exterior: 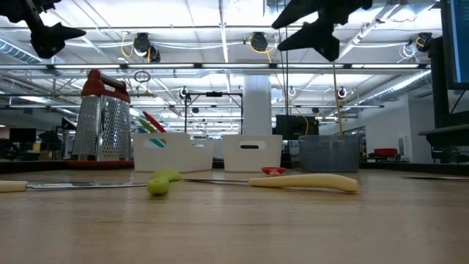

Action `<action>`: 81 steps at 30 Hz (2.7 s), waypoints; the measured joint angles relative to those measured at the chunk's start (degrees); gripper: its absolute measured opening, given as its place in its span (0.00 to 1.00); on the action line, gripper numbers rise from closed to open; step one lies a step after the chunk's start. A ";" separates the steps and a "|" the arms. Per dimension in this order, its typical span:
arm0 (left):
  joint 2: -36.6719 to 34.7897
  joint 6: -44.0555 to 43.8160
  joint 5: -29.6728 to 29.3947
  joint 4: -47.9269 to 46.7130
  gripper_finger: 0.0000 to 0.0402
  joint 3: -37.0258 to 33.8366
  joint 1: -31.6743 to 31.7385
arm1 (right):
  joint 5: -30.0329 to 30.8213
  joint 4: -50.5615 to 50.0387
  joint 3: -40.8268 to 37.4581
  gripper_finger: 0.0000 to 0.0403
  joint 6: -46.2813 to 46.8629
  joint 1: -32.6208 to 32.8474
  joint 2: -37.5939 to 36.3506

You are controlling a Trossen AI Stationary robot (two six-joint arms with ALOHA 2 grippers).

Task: Pick & Place Kitchen Items
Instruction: Put the red serving spoon into the black bin

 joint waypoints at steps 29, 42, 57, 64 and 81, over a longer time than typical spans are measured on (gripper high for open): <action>-1.79 9.40 0.02 -4.08 0.87 0.00 0.02 | -4.40 -30.90 24.00 0.45 15.27 -3.12 28.23; -1.79 10.97 -0.04 -4.14 0.88 0.00 0.02 | -4.10 -30.71 23.28 0.45 22.11 -5.31 31.83; -1.79 11.20 -0.04 -5.91 0.87 0.00 0.02 | -4.24 -22.02 15.76 0.45 31.63 -6.45 31.89; -1.79 11.20 -0.07 -5.89 0.87 0.00 0.02 | -4.28 -16.43 10.43 0.45 35.01 -6.43 31.89; -1.79 10.73 -0.13 -3.64 0.87 0.00 0.01 | -6.17 -6.16 9.77 0.45 35.97 -7.93 37.69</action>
